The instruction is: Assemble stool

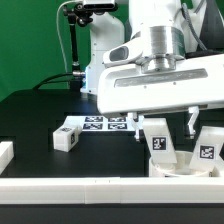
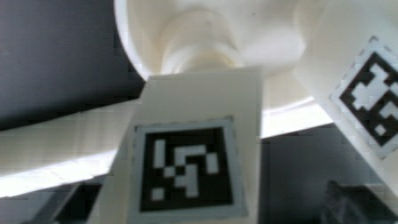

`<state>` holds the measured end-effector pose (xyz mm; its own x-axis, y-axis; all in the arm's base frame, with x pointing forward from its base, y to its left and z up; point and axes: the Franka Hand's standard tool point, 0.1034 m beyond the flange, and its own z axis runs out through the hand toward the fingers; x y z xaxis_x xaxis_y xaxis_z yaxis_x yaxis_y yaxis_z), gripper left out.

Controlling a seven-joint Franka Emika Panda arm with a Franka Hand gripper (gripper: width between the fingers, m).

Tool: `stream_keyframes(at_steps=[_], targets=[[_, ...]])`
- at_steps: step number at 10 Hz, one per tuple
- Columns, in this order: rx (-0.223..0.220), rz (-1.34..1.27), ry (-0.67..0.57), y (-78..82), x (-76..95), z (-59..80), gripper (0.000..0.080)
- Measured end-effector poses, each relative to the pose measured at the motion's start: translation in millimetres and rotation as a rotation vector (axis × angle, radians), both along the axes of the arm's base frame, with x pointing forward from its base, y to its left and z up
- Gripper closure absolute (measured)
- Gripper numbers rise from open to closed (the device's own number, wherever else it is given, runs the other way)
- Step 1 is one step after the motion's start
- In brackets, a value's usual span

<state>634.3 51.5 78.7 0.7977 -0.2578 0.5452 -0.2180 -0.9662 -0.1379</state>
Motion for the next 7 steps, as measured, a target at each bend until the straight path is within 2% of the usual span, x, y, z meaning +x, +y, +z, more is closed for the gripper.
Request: stream_keyframes(at_steps=[2,5,7], targets=[[0.011,0.002,0.017,0.0,1.9,11.2,0.0158],[0.040,0.004,0.087,-8.5,4.1,31.7,0.0150],[0.042,0.002,0.092,-10.7,5.2,33.4,0.0150]])
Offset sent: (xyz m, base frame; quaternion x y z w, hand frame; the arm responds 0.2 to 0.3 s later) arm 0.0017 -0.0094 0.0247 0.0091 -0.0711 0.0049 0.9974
